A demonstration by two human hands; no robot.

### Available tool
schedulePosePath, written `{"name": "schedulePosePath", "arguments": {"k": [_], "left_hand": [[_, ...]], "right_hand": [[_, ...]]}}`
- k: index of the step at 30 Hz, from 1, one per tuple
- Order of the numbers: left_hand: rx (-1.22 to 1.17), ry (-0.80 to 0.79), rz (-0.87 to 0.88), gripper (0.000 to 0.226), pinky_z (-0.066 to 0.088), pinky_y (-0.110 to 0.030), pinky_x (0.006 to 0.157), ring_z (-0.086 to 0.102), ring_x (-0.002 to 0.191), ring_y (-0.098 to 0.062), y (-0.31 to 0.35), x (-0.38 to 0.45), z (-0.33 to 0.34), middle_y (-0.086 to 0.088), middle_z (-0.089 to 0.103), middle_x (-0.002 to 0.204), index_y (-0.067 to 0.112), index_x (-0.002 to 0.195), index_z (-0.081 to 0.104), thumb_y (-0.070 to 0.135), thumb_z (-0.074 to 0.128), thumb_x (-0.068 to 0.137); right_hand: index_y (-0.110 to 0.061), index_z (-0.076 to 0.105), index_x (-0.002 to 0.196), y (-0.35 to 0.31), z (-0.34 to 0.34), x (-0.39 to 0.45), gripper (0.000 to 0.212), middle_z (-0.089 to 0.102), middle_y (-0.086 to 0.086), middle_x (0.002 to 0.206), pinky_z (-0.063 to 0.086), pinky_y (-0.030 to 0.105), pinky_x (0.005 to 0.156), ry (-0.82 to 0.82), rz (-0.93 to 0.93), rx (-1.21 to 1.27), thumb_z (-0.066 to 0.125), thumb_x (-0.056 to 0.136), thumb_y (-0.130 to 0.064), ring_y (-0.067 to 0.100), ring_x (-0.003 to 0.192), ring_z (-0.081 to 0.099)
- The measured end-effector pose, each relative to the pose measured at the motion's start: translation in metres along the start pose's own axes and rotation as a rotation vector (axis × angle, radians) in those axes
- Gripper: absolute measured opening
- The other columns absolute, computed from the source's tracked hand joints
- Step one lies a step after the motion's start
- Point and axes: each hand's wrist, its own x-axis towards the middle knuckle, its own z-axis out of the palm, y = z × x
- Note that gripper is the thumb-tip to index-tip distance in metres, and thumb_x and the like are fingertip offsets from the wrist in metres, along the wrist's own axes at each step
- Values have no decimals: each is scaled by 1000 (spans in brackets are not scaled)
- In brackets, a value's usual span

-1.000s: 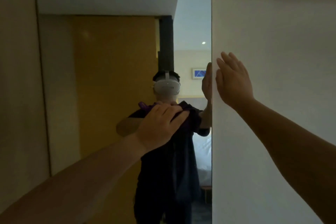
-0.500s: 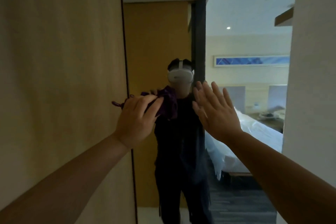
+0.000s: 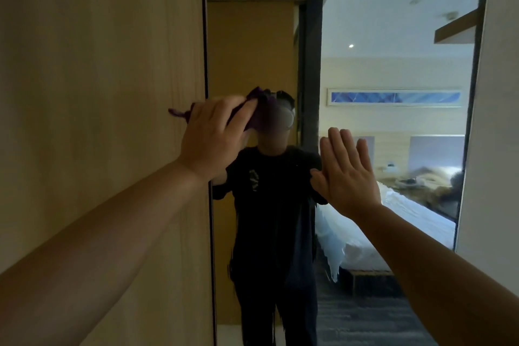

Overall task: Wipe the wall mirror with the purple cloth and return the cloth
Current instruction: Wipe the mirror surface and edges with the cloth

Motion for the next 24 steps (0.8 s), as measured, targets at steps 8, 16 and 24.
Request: {"name": "schedulePosePath", "arguments": {"k": [8,16,24], "left_hand": [[3,-121,-11,42,43,-47,80,56,100,-35,-1,48,48,-14,58,121,9,133,56,27,63,96],[-132,-194,44,37,44,-44,83,57,101,-29,83,-119,23,-8,55,119,13,132,56,24,61,97],[-159,-280,-72,24,43,-37,86,56,102,-19,148,-247,-10,2,53,120,24,123,61,17,50,104]], "right_hand": [[-3,32,151,3,12,1,68,19,16,161,8,54,123,187,-39,21,33,101,-49,33,152,11],[-2,36,149,5,18,-2,65,22,17,160,12,55,122,270,-68,50,39,102,-47,35,150,17],[-6,23,154,4,12,-2,69,6,12,163,4,54,123,135,-35,34,36,102,-49,32,153,3]]}}
